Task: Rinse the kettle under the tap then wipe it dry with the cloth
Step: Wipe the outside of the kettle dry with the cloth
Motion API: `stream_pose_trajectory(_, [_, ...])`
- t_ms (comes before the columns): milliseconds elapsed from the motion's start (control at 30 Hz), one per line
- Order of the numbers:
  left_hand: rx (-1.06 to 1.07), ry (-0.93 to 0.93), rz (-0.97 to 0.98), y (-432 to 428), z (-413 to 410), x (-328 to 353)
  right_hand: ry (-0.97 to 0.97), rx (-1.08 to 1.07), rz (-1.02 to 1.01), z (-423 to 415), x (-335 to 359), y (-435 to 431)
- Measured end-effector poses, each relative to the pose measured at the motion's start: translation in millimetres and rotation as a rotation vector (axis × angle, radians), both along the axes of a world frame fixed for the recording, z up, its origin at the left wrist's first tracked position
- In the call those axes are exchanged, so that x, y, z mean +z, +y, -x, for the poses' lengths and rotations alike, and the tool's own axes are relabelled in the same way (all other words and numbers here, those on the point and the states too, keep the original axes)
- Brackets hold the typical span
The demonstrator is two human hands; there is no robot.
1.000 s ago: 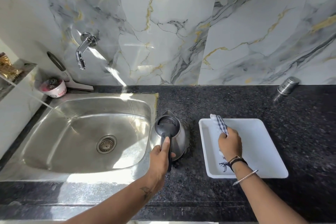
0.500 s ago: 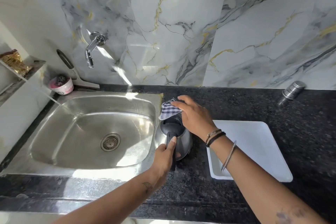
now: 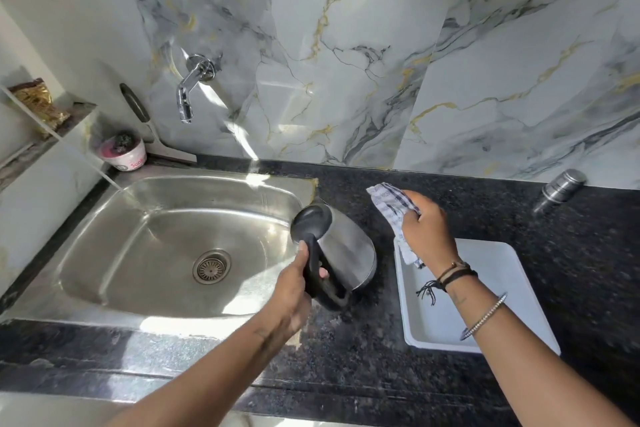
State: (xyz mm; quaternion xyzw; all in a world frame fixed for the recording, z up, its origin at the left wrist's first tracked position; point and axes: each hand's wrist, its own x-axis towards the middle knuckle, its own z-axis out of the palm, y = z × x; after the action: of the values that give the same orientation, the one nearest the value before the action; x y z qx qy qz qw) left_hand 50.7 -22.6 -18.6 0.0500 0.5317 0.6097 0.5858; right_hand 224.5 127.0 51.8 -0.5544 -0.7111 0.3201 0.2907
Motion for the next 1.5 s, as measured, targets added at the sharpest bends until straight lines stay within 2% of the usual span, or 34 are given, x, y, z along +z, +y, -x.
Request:
stream_pose_trajectory(67, [0.103,-0.173,-0.060,3,21,-1,0.007,-0.003,-0.001,1,-1,-2])
stream_pose_trajectory(300, [0.271,-0.522,-0.226,-3,70,-15,-0.031,0.004,-0.004,18,3,-3])
stream_pose_trajectory(433, [0.268,-0.530,-0.254,-12,85,-23,-0.061,0.005,-0.082,33,13,0])
stream_pose_trajectory(700, [0.216,-0.537,-0.250,-23,92,-30,-0.048,0.020,-0.104,60,17,2])
stream_pose_trajectory(800, [0.153,-0.444,-0.242,-18,81,-23,-0.030,0.019,-0.119,63,18,0])
stream_pose_trajectory(1000, [0.007,-0.122,-0.081,-1,32,-3,-0.012,-0.009,-0.109,43,17,-1])
stream_pose_trajectory(1200, [-0.100,0.243,-0.004,5,-19,-4,0.005,-0.024,-0.063,12,10,-7])
stream_pose_trajectory(1400, [-0.168,0.444,0.099,-3,-61,-13,0.035,-0.035,-0.117,-13,-6,-14])
stream_pose_trajectory(1500, [-0.209,0.537,0.137,-3,-65,-10,0.071,0.026,-0.139,-19,-14,-18])
